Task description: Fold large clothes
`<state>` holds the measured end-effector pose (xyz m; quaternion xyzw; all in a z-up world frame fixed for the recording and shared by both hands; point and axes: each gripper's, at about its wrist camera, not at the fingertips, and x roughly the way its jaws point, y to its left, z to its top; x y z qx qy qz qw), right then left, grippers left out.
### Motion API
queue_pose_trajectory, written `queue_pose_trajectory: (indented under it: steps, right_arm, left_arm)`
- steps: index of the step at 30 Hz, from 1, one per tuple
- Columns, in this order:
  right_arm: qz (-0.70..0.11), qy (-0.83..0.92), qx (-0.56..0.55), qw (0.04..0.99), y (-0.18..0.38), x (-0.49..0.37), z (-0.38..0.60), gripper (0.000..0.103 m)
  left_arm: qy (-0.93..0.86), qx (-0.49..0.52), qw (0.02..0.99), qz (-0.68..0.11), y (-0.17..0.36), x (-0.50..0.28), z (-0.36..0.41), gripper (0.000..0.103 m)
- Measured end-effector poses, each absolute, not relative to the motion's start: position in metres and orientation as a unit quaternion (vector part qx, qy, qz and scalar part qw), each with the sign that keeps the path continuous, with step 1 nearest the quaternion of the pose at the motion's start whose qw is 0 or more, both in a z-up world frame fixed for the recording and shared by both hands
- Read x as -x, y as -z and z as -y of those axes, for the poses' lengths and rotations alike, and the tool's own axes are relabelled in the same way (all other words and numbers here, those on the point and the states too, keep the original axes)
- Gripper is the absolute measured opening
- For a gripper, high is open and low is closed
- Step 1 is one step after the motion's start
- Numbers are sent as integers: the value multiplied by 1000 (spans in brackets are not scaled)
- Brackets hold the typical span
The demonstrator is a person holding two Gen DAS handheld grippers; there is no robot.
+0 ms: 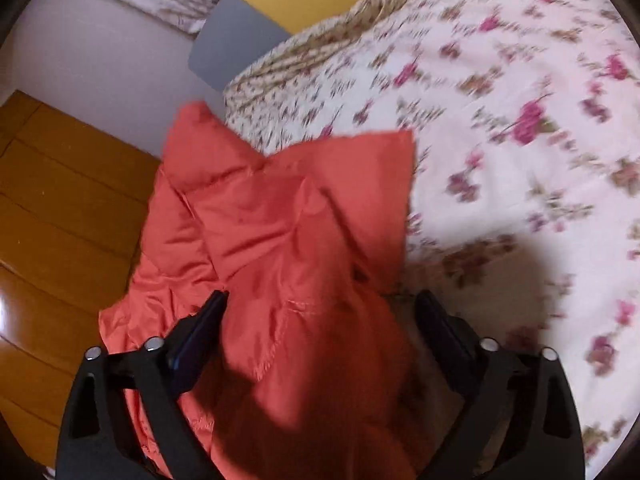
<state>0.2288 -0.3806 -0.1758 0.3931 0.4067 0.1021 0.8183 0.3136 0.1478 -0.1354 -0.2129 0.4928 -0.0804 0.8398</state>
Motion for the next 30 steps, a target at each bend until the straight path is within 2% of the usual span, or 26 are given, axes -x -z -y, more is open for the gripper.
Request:
queue_pose_trajectory:
  steps: [3,4,7,10,12,26,29,30]
  right_arm:
    - [-419,-111,-345,832,172,-238,366,75]
    - [-419,-112,-343,833,173,-238,365,67]
    - [-411,-132,-361,826,179,-231,365,52]
    - [-403,-146,-372,823,181,-218,365,43]
    - [-401,-146,-376,822,181,-210,362,43]
    - [-390,-129,-381,829,178,-117,377,45]
    - [-390,-103,-351,845,170,-106,377,63]
    - [-392,-88,-335,852,166,-104,376,77]
  left_arm:
    - [88,190,846,-490,139,-316,-140,100]
    - [94,174,851,-486,139,-313,-135,96]
    - [114,147,861,-474,139,-297,-125,83]
    - [131,152,862,-465,139,-281,-127,70]
    - [141,157,862,-461,137,-272,-125,66]
    - [164,154,863,-452,137,-165,-107,65]
    - [155,140,875,-438,131,-149,-107,72]
    - [152,134,878,-434,128,-148,-107,78]
